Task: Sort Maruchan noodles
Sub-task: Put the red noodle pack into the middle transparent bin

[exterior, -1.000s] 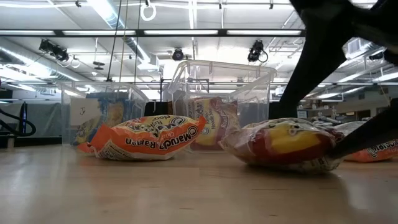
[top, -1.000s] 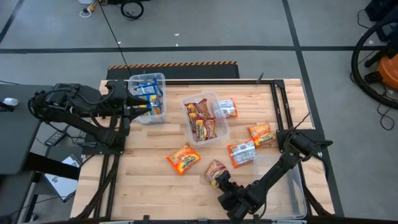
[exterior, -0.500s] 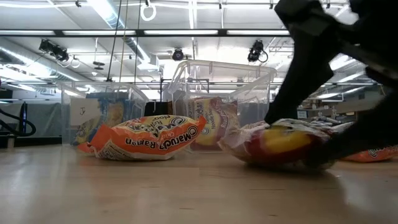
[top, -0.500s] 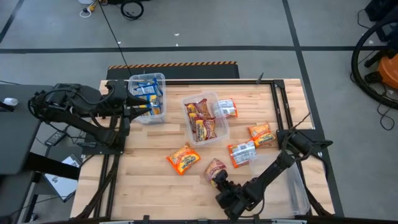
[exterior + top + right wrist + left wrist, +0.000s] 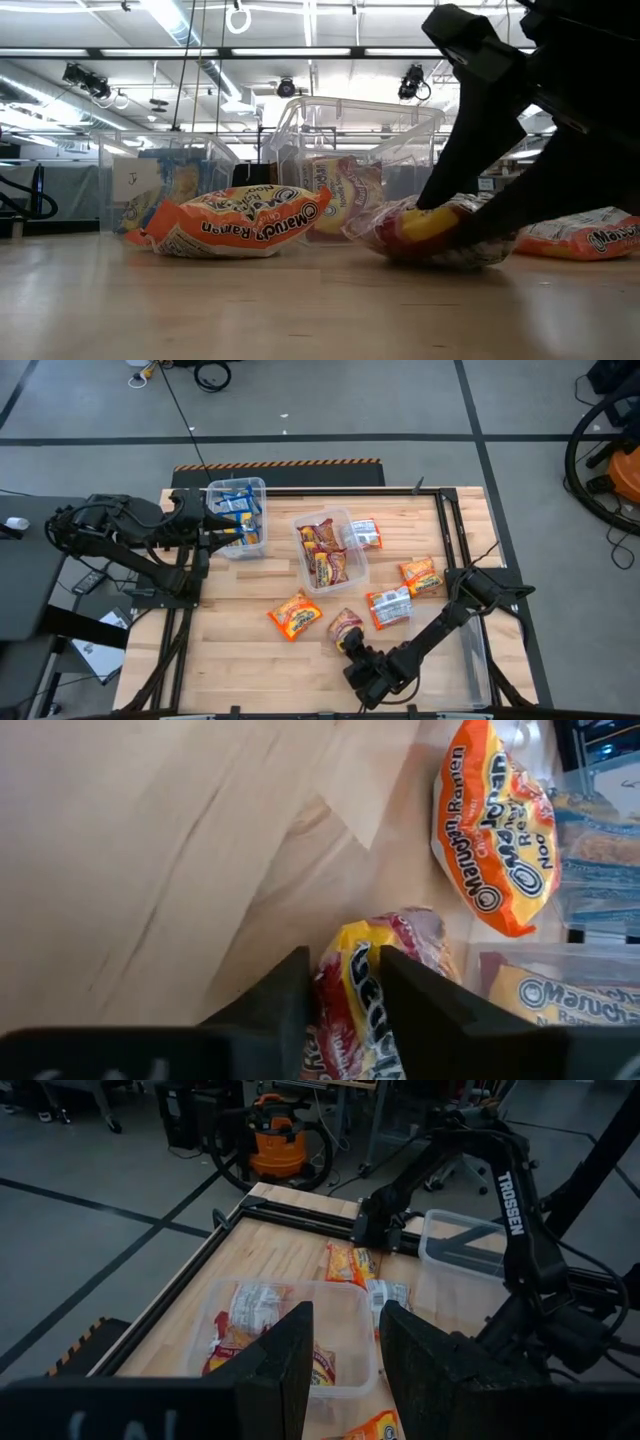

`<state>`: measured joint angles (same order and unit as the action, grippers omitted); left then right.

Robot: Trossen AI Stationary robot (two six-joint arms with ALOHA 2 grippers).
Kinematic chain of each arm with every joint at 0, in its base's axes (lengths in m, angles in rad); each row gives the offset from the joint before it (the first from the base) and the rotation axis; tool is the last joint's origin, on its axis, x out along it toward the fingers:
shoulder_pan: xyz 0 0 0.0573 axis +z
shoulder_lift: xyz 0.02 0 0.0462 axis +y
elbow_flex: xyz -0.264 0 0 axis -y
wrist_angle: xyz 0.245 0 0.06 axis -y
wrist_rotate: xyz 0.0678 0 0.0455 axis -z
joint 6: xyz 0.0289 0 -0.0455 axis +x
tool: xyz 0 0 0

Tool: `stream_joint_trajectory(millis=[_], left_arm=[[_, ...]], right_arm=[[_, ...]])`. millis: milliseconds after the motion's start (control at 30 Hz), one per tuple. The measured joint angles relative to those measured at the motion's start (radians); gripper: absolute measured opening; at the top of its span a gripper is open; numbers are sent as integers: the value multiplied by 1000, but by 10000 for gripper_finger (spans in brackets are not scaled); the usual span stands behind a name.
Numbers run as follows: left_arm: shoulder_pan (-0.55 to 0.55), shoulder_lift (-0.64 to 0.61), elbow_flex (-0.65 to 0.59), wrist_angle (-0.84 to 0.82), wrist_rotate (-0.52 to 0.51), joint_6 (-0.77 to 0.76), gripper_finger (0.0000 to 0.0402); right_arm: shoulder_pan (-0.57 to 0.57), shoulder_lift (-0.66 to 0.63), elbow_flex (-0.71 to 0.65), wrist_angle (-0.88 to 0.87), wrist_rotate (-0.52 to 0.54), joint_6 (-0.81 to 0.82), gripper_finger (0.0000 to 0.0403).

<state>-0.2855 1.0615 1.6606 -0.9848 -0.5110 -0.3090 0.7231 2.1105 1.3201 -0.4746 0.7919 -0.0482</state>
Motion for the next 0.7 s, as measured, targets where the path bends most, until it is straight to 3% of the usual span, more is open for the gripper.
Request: stream_joint_trajectory(millis=[333, 600, 700], left_arm=[[0, 0, 0, 1, 0, -1, 123], [0, 0, 0, 46, 0, 16, 123], [0, 0, 0, 75, 0, 49, 123]], right_arm=[[-2, -56, 38, -18, 41, -7, 19], [-43, -304, 60, -24, 81, 30, 22], [-125, -434, 38, -20, 6, 140, 20]])
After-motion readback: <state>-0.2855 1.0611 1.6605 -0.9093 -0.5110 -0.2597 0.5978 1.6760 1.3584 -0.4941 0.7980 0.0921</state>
